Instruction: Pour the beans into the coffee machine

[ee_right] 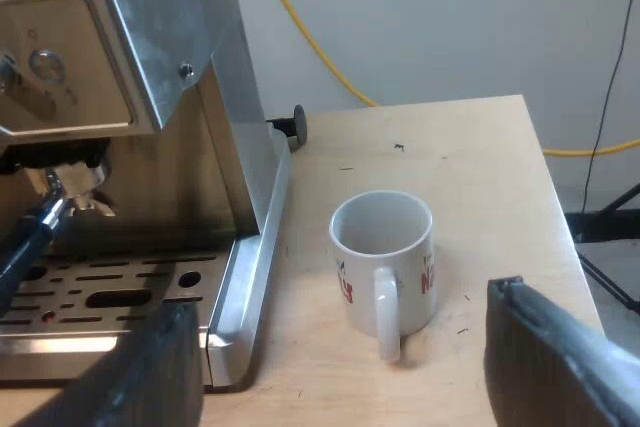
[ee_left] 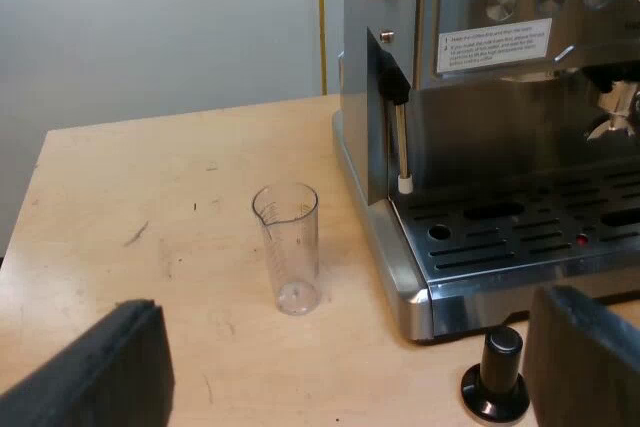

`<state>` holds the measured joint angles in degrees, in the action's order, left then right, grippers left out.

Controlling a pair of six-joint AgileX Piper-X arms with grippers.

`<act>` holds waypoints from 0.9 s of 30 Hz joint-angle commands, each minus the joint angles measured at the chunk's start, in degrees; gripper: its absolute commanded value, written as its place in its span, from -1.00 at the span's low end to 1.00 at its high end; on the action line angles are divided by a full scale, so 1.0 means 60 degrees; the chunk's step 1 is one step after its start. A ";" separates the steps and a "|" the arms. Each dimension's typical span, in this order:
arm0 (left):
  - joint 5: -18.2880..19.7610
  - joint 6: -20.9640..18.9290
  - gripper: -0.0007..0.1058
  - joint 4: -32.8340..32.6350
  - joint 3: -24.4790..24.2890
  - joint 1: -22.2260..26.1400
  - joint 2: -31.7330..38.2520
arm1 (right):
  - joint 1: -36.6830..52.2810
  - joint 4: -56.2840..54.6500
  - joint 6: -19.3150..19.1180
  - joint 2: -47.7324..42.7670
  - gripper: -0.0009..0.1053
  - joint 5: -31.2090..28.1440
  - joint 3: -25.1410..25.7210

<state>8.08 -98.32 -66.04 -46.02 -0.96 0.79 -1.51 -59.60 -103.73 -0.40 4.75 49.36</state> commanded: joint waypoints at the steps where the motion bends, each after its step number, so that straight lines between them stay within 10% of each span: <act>1: -0.0185 -0.0120 0.40 0.0016 -0.0060 -0.0034 0.0370 | -0.0001 0.0118 -0.0018 -0.0460 0.18 0.0075 0.0038; 27: -0.0465 -0.0120 0.40 0.0486 0.1893 -0.0034 0.0370 | -0.0001 0.0116 -0.0018 -0.0443 0.18 0.0075 -0.2245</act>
<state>5.74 -98.40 -63.99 -34.70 -0.96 0.79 -1.51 -59.34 -103.73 -0.40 4.86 35.71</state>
